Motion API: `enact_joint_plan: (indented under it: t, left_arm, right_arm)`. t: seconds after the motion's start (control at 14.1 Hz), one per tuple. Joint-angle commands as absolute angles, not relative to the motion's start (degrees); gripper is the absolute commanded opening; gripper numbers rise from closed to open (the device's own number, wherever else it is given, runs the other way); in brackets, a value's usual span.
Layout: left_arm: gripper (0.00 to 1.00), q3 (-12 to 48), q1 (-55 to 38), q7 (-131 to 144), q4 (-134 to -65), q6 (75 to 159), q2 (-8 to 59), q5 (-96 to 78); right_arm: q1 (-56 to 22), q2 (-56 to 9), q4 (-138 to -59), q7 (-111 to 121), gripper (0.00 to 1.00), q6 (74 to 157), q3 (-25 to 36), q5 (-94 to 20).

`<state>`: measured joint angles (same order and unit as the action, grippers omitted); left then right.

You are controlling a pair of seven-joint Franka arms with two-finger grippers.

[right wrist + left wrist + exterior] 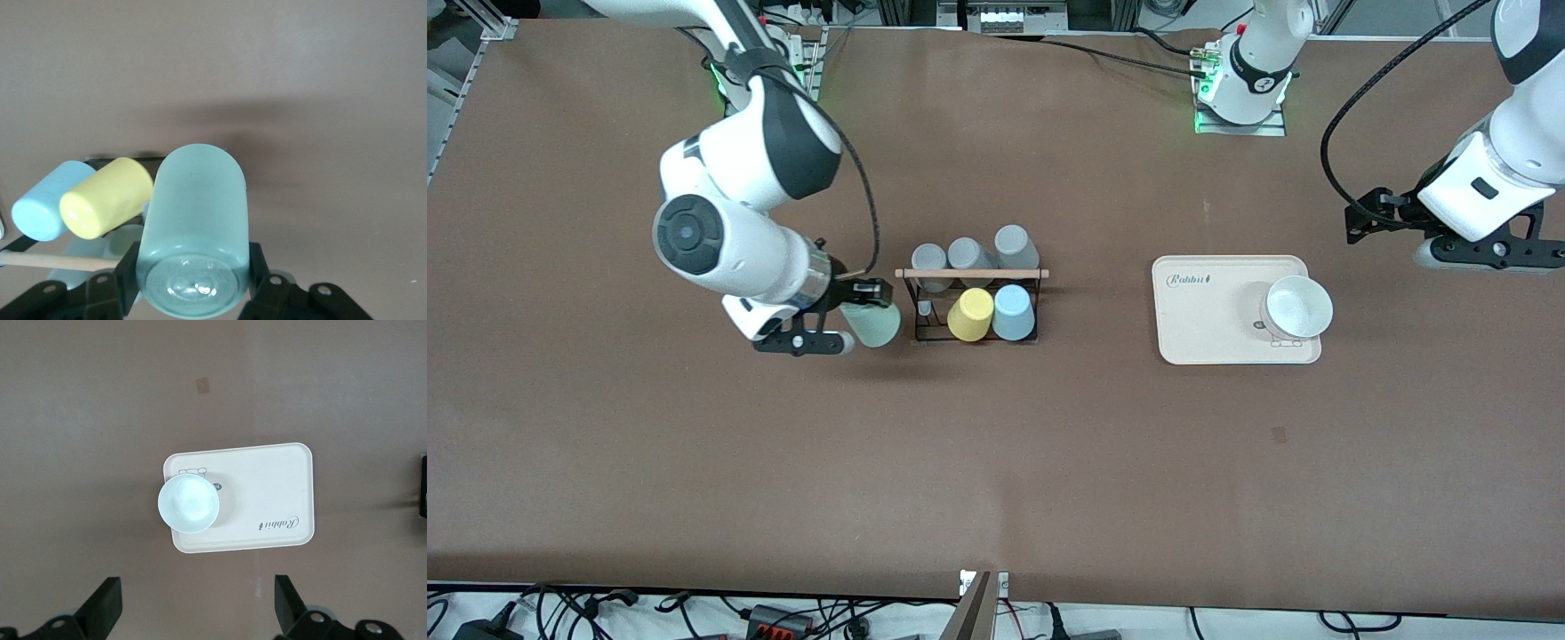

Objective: Hang scattered cups on rack with three cups
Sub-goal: 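Carry the pale green cup to the rack with the right gripper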

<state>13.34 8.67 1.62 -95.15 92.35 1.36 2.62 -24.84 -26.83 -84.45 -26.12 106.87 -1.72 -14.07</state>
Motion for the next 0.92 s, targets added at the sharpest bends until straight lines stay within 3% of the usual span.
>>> enact_joint_plan:
  t: [0.0,0.21,0.43,0.85]
  left_arm:
    - [1.00,13.54,9.40,0.09,-93.43,90.88,1.41,2.11]
    - [1.00,13.01,8.80,0.00,-94.04,91.23,0.97,1.85]
    - [1.00,0.64,-1.91,-0.17,-94.31,91.32,0.79,1.67]
    - [1.00,0.70,-2.29,0.00,-93.96,90.70,0.88,1.85]
  right_arm:
    - [-26.89,-29.79,-80.69,-29.35,0.15,106.26,-1.41,-14.77]
    - [-28.21,-31.02,-80.42,-29.71,0.15,106.61,-1.41,-14.77]
    - [-29.18,-31.64,-80.42,-30.24,0.15,106.61,-1.41,-14.68]
    - [-30.41,-33.13,-80.42,-30.23,0.15,106.61,-1.32,-14.33]
